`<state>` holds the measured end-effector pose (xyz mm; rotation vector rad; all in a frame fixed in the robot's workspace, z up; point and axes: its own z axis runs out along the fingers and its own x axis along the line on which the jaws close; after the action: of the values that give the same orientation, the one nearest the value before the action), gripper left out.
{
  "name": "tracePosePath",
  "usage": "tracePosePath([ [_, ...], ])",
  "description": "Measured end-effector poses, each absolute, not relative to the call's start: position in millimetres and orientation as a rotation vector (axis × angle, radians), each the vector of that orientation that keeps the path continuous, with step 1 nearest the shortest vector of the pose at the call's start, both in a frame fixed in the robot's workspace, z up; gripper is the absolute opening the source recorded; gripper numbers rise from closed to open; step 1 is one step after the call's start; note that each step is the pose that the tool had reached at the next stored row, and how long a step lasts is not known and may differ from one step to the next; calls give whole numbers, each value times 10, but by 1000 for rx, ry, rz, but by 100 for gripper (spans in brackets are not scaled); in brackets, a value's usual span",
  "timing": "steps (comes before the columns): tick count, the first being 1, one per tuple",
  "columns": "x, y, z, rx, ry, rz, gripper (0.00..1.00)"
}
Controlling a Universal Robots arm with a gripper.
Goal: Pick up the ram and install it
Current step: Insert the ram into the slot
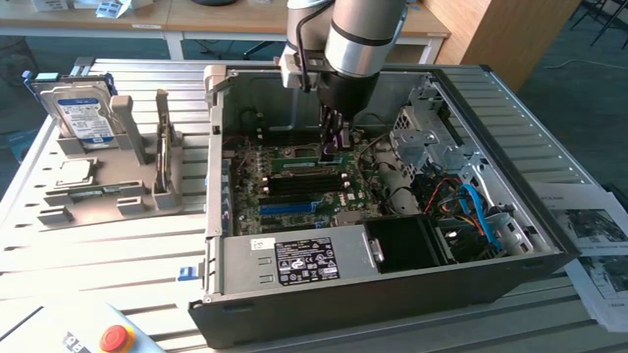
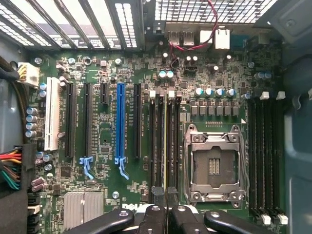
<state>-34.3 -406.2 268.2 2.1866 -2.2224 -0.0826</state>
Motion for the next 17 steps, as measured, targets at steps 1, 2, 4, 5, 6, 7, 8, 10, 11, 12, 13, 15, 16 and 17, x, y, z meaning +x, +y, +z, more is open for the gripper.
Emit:
tracePosePath([
  [1,-343,-4064,2671,2187,-2223,-82,12],
  [2,-343,-4065,2663,2187,-2223,-82,12],
  [4,-343,-4067,2663,2187,-2223,-82,12],
  [5,-343,-4067,2662,2187,-2223,-82,12],
  [6,-343,-4067,2662,2187,-2223,-82,12],
  [7,-343,-4067,2662,2187,-2222,-82,12],
  [8,-343,-4067,2662,2189,-2220,-82,12],
  [10,-343,-4067,2662,2198,-2211,-82,12],
  [11,-343,-4067,2661,2202,-2207,-82,12],
  [12,-343,-4067,2661,2205,-2204,-82,12],
  [13,-343,-4067,2661,2205,-2204,-82,12],
  [15,-343,-4067,2660,2205,-2204,-82,12],
  [16,-343,-4068,2657,2203,-2206,-82,12],
  [17,-342,-4072,2654,2200,-2210,-82,12],
])
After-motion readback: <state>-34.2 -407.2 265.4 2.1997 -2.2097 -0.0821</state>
